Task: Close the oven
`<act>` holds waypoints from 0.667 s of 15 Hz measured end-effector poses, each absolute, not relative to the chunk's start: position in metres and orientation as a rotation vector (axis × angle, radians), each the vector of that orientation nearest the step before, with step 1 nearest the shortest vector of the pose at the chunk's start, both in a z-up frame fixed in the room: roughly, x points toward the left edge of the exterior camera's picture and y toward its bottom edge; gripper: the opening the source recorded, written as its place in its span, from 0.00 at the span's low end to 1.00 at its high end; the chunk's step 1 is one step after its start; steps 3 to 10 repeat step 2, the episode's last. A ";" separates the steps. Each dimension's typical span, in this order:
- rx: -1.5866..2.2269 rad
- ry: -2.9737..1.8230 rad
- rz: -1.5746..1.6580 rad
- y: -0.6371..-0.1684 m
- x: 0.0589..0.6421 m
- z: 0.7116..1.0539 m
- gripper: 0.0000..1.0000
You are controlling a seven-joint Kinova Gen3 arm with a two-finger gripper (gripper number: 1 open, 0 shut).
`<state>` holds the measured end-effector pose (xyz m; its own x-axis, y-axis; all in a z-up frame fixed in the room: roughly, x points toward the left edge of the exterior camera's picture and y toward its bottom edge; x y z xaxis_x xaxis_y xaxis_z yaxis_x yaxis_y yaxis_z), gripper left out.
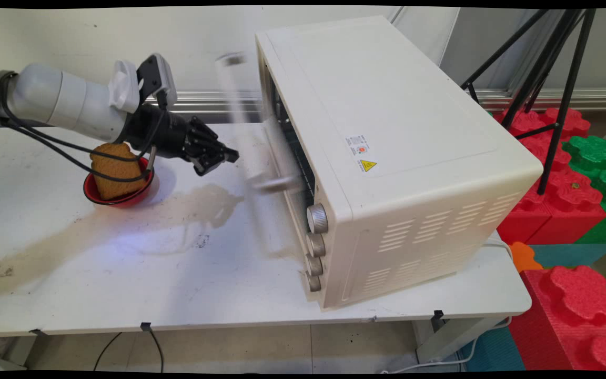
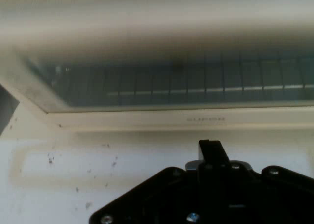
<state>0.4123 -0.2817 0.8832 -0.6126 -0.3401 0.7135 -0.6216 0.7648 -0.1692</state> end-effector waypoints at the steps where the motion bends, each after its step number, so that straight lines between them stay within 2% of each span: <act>1: 0.711 -2.265 0.532 -0.282 0.411 0.887 0.00; 10: 0.708 -2.259 0.531 -0.282 0.410 0.891 0.00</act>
